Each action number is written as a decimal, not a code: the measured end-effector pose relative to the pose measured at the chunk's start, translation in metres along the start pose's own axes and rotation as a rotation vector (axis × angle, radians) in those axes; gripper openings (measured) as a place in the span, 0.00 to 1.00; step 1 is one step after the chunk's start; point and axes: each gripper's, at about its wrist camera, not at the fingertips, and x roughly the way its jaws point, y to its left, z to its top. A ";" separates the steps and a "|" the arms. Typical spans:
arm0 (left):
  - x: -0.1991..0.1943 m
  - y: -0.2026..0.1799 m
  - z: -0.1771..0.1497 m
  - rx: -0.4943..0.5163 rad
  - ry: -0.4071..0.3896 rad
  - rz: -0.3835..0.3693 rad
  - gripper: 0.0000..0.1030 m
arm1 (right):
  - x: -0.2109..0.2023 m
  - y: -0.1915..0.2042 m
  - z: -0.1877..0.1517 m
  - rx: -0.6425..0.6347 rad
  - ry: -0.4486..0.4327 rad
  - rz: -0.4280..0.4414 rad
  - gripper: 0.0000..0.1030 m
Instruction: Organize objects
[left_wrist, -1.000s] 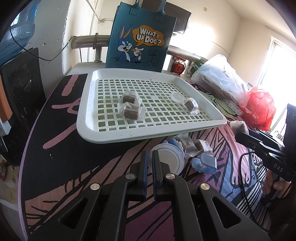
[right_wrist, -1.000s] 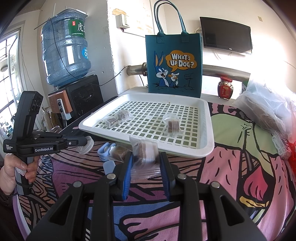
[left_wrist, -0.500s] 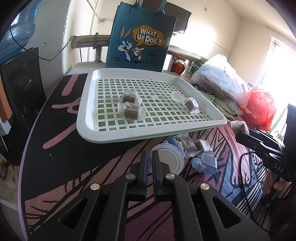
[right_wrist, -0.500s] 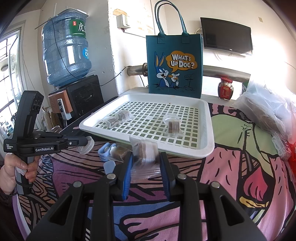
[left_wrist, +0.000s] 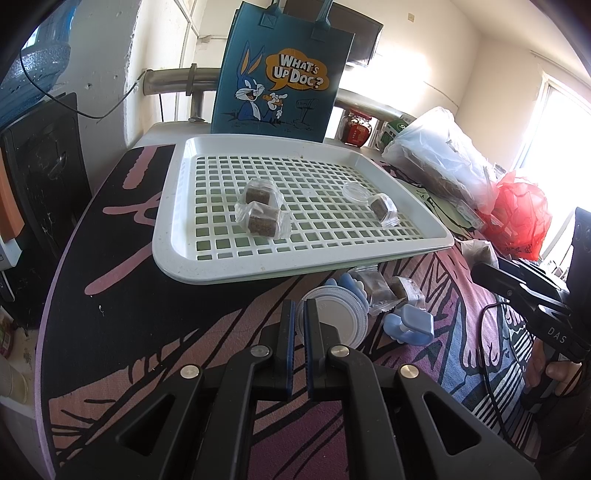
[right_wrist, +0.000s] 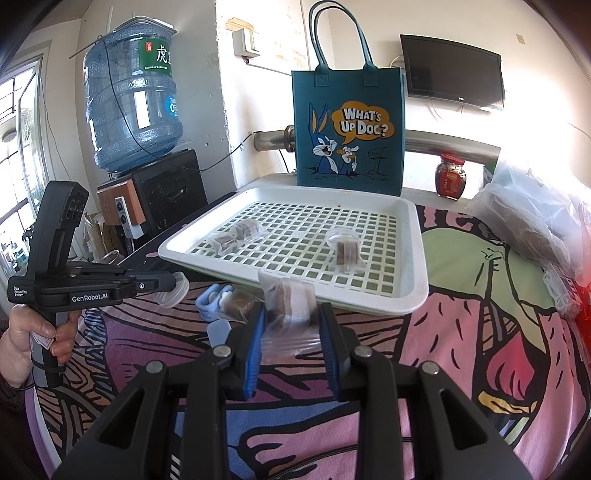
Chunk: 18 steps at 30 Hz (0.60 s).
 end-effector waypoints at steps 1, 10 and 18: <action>0.000 0.000 0.000 0.000 0.000 0.000 0.03 | 0.000 0.000 0.000 0.000 0.000 0.000 0.27; 0.001 0.000 -0.001 0.000 0.003 0.000 0.03 | 0.000 0.000 0.000 0.000 0.000 0.000 0.27; 0.001 0.000 -0.002 -0.004 0.009 -0.001 0.03 | 0.000 0.001 0.000 0.000 0.000 0.000 0.27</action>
